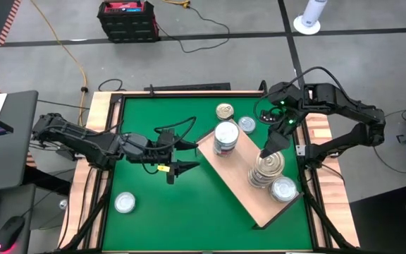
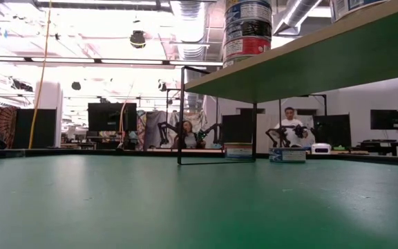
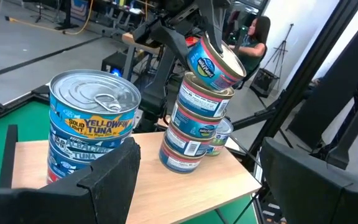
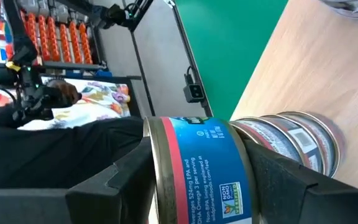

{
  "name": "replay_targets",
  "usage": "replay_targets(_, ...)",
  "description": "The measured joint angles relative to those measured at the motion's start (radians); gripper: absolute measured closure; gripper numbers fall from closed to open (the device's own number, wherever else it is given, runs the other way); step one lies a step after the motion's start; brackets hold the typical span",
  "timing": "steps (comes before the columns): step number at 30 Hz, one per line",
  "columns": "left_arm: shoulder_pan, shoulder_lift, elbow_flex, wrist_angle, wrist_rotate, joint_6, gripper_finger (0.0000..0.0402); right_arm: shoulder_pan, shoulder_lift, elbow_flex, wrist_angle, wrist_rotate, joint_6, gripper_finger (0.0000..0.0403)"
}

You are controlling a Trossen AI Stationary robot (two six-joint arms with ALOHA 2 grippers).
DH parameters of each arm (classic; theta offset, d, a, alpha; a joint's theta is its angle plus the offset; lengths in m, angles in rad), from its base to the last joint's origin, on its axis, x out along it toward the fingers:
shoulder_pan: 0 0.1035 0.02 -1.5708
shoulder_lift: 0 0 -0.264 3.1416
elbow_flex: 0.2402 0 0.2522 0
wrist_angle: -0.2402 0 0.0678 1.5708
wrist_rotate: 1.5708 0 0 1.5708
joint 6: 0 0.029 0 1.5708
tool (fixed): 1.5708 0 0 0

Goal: Stack canned seafood by type on shelf
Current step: Stack the blue and pink tuna can on top of the other blue and pink tuna cans on the shelf

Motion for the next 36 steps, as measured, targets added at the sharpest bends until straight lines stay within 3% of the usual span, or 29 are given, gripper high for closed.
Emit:
replay_targets(6, 0.0, 0.0, 0.0, 0.0, 0.001, -0.001, 0.0087, -0.002, 0.0, 0.0, -0.035, -0.009, -0.037, 0.0137)
replay_targets(16, 0.0, 0.0, 0.0, 0.0, 0.003, 0.0, 0.0087, -0.003, 0.0, 0.0, -0.044, -0.01, -0.022, 0.0081)
replay_targets(22, 0.0, 0.0, 0.0, 0.0, 0.006, 0.0, 0.0087, -0.002, 0.0, 0.0, 0.047, -0.005, 0.033, 0.0079)
replay_targets(31, 0.0, 0.0, 0.0, 0.001, 0.006, 0.0, 0.0087, 0.002, 0.012, -0.002, 0.042, 0.02, 0.048, 0.0085)
replay_targets(36, -0.002, -0.037, 0.002, -0.106, 0.109, -0.092, 0.0087, -0.05, 0.013, 0.047, 0.042, 0.027, 0.012, 0.0085)
